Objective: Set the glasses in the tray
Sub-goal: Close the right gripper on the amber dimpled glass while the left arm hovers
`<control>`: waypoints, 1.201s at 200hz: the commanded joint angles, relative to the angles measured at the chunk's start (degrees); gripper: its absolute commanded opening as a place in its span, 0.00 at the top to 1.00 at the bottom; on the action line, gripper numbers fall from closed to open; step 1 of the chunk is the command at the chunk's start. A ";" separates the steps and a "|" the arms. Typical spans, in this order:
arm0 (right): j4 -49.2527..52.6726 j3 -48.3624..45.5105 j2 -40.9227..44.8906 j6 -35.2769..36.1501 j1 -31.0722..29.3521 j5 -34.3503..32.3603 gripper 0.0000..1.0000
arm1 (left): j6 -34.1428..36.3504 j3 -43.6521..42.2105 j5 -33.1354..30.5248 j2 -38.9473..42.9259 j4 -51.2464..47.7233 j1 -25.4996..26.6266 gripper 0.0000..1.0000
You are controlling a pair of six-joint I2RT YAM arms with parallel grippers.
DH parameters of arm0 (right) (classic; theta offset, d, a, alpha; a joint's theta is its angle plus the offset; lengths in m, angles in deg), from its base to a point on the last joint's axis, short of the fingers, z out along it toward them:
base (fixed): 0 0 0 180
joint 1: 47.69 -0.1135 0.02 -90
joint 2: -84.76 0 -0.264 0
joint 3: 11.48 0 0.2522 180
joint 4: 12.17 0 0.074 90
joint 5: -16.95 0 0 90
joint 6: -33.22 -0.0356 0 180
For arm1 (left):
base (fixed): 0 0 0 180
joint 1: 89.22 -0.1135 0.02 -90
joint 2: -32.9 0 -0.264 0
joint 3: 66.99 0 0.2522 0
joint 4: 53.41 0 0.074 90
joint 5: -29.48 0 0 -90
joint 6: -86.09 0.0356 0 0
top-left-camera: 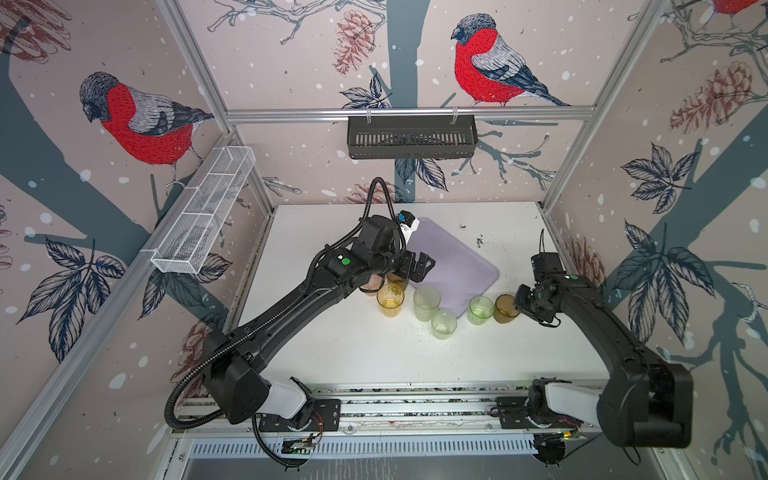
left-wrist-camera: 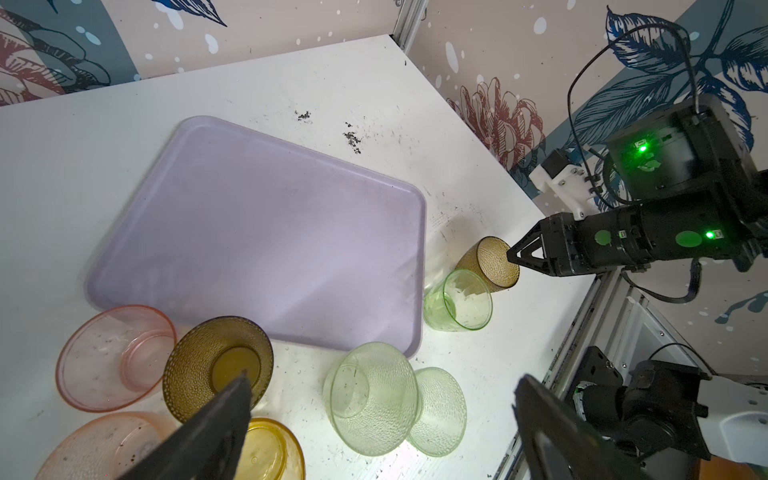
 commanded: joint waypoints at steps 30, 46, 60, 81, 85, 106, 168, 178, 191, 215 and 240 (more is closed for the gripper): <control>-0.25 -0.05 -0.64 0.81 -0.50 0.33 0.72 | -0.86 -2.21 0.30 2.03 3.50 0.03 0.02; -0.44 -0.06 -0.93 0.90 -0.68 0.37 0.74 | -0.92 -2.33 0.30 2.13 3.29 0.03 0.02; -0.57 0.00 -0.93 0.94 -0.84 0.41 0.75 | -1.00 -2.51 0.39 2.31 3.38 0.03 0.02; -0.74 0.08 -0.93 1.16 -0.98 0.42 0.78 | -1.09 -2.57 0.61 2.39 3.31 0.03 0.02; -0.77 0.10 -0.93 1.16 -1.01 0.41 0.78 | -1.15 -2.66 0.65 2.38 3.35 -0.02 0.02; -1.13 -0.17 -0.93 1.25 -1.20 0.41 0.79 | -1.46 -3.12 0.74 2.65 3.64 0.03 0.02; -1.41 -0.56 -0.67 1.33 -1.54 0.41 0.83 | -2.91 -4.32 0.57 3.14 4.78 0.03 0.02; -1.49 -0.61 -0.71 1.25 -1.46 0.38 0.84 | -2.92 -4.39 0.48 3.27 4.72 0.03 0.02; -1.79 -0.73 -0.61 1.24 -1.50 0.41 0.85 | -2.95 -4.42 0.39 3.42 4.61 0.03 0.02; -1.87 -0.76 -0.63 1.34 -1.55 0.56 0.87 | -2.97 -4.66 0.14 3.64 4.41 0.03 0.02; -1.94 -0.84 -0.32 1.36 -1.55 0.44 0.89 | -3.27 -5.20 0.04 4.19 4.78 0.03 0.02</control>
